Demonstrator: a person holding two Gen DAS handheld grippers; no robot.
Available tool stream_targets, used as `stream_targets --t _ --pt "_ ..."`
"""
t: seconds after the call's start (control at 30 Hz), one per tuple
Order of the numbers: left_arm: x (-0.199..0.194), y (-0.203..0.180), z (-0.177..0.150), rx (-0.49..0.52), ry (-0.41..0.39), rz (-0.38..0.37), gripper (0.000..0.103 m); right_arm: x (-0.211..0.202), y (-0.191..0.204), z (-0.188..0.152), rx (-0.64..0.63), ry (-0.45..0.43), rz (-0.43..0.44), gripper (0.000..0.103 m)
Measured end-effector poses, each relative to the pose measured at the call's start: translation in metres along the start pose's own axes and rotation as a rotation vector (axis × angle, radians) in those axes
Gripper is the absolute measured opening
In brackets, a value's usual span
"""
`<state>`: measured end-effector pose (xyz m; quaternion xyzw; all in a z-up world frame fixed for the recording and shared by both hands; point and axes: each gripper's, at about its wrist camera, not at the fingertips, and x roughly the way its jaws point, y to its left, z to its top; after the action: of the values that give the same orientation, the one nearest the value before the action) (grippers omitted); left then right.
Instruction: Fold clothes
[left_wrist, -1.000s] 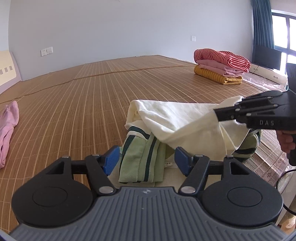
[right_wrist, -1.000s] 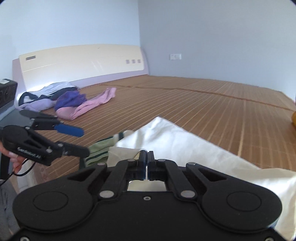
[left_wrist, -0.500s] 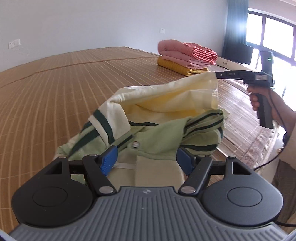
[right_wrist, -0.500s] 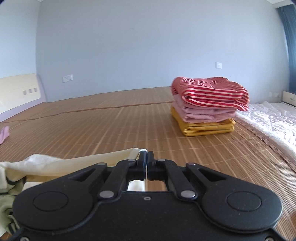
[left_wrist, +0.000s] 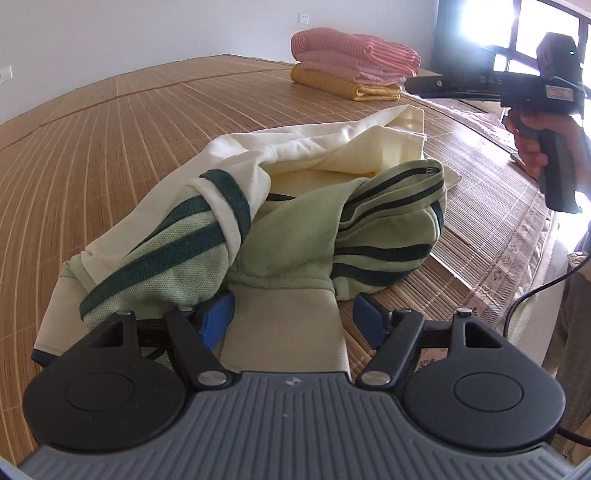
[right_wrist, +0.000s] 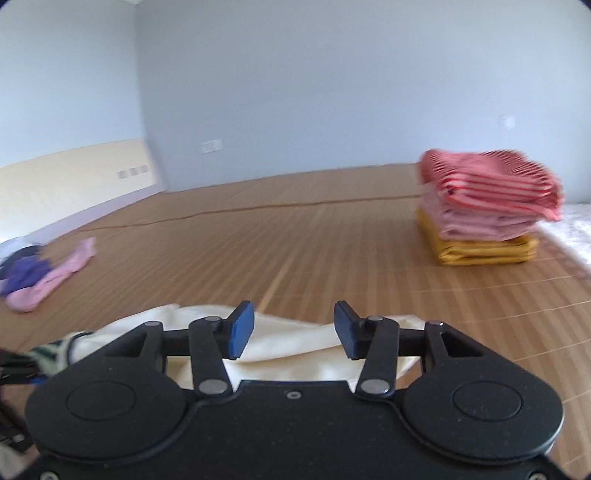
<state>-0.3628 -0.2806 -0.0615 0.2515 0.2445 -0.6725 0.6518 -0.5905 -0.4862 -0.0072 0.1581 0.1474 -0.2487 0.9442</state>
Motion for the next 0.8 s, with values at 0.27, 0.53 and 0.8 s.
stream_targets --t 0.27,0.53,0.8 --pt "0.009 0.031 0.007 -0.005 -0.009 0.175 0.083 0.037 0.026 -0.025 -0.071 0.239 0.155 0.054" --pt "-0.002 0.046 0.023 0.088 -0.085 0.524 0.083 0.051 0.075 -0.053 -0.15 0.332 0.319 0.061" --pt "-0.034 0.041 0.039 0.068 -0.209 0.456 0.084 0.037 0.112 -0.048 -0.201 0.362 0.596 0.061"
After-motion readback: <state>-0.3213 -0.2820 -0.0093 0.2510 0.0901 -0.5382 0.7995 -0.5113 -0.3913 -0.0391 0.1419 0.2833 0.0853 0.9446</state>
